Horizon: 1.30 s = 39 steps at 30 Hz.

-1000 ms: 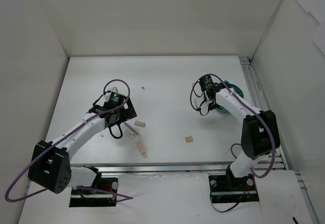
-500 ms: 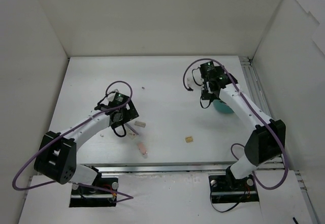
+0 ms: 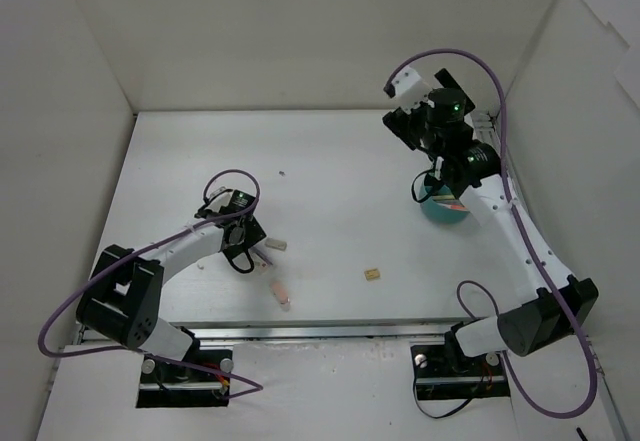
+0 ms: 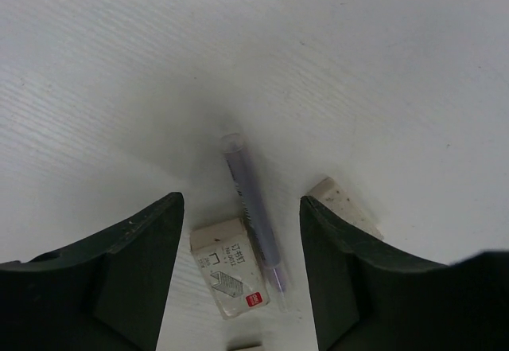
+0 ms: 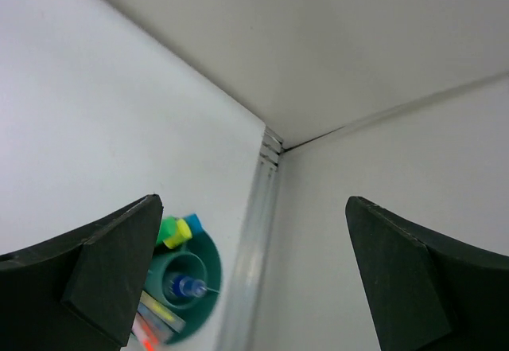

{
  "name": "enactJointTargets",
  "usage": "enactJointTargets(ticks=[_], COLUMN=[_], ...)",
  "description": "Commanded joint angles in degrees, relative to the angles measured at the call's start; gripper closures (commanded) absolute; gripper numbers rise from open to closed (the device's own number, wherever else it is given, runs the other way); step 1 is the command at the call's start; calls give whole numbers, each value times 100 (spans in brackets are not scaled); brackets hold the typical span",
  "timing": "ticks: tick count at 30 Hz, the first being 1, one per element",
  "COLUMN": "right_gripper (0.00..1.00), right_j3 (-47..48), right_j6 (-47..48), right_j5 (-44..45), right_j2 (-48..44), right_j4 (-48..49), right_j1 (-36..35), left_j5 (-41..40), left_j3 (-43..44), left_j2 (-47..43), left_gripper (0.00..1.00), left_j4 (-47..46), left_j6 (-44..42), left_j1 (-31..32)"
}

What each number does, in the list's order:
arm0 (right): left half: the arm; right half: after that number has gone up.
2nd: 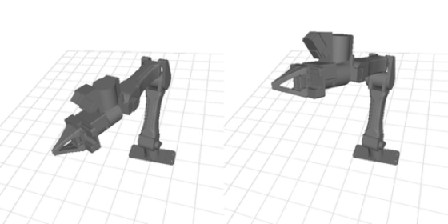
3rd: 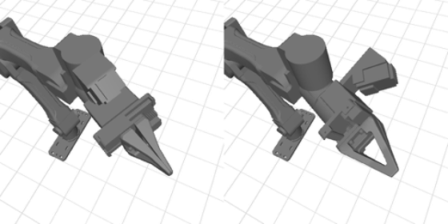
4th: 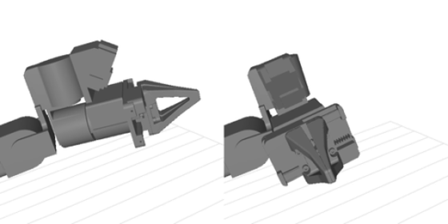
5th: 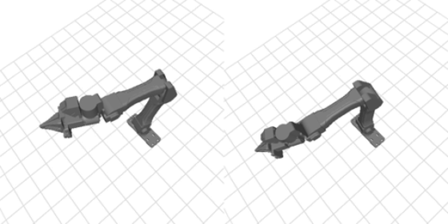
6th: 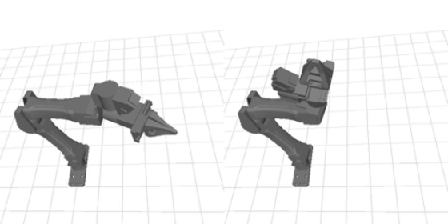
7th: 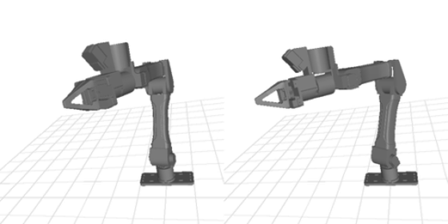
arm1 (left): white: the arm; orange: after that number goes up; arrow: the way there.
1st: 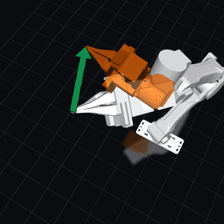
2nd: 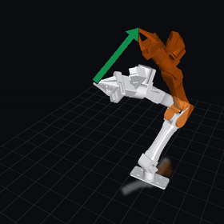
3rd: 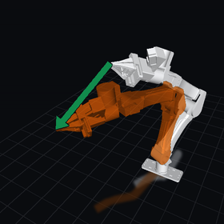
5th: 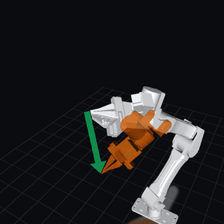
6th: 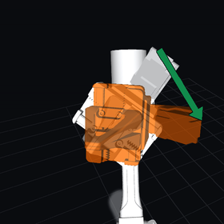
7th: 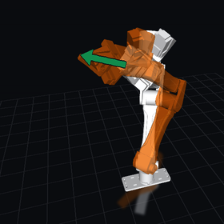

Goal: Sort the stationery into containers
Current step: Pick up the pen from the center of the board, then place the pen in the storage box.

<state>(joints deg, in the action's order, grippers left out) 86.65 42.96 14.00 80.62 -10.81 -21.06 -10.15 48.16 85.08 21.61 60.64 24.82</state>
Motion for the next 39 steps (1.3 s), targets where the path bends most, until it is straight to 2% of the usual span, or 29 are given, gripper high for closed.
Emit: enactJointTargets(ticks=[1,6,11,12,15,23,27,35,39], right_gripper=[2,2,2,2,2,2,2,2,2], right_j3=[-376,-974,-1256,-1378,-1772,-2319,-2416,-2364,-2276], right_j6=[-2175,-3800,-4487,-4620,-4744,-4718,-4140,-3988,-4268], right_j5=[261,122,-555,-600,-1020,-2715,-3165,-3544,-3501], right_j2=[-520,-846,-943,-1004,-1127,-1321,-1286,-531,-57], right_j4=[1694,1978,1600,1460,1362,1266,1116,940,1684], right_j1=[330,489,489,480,497,384,-64,-1240,-1752], left_j5=[-276,-408,-470,-470,-496,-558,-663,-1050,-1076], left_j3=[-26,-9,27,0,0,220,342,326,211], left_j2=[-27,351,466,466,475,-25,-640,-1906,-2223], left_gripper=[46,60,78,86,100,100,100,100,100], left_j4=[-139,-244,-324,-341,-429,-535,-570,-851,-1018], left_j6=[378,633,668,668,625,211,80,413,650], left_j1=[93,146,146,146,146,199,199,357,462])
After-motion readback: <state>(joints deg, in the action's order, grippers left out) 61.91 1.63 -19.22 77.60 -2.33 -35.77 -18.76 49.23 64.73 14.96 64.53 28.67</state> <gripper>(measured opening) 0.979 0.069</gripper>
